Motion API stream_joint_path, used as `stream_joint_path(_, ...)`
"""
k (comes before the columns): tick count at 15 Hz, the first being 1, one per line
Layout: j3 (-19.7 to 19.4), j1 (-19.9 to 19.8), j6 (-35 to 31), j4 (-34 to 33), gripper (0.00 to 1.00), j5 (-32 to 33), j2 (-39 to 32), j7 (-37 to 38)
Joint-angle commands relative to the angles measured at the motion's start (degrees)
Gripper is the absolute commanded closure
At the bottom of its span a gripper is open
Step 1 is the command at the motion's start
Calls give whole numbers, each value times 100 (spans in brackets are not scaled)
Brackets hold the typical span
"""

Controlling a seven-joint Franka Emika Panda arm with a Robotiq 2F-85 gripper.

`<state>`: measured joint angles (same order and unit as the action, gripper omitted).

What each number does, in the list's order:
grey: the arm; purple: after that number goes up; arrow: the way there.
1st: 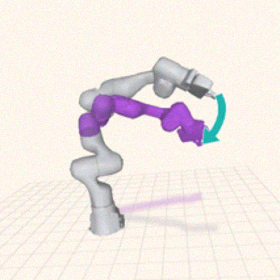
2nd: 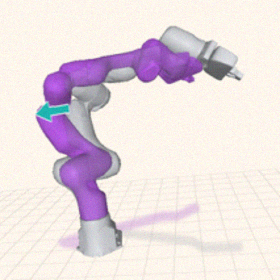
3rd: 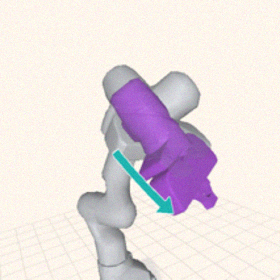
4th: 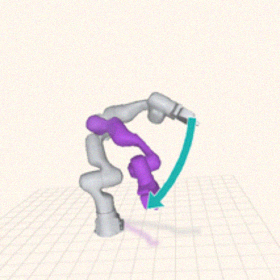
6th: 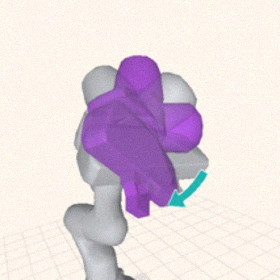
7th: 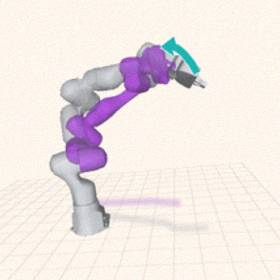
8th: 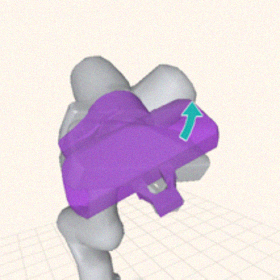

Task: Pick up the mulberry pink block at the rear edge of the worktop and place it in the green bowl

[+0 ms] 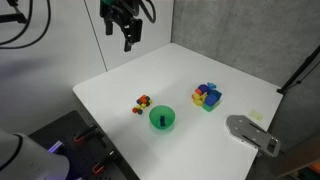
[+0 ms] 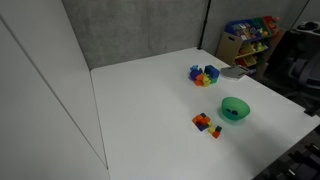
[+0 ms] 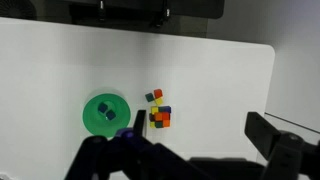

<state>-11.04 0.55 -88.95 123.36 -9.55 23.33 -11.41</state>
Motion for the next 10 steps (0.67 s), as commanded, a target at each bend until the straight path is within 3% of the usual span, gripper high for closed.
stream_joint_path(1, 125, -156, 27, -21, 0, -42, -18, -49)
stream_joint_path(10, 384, -99, -387, 208, 0, 31, -48, -68)
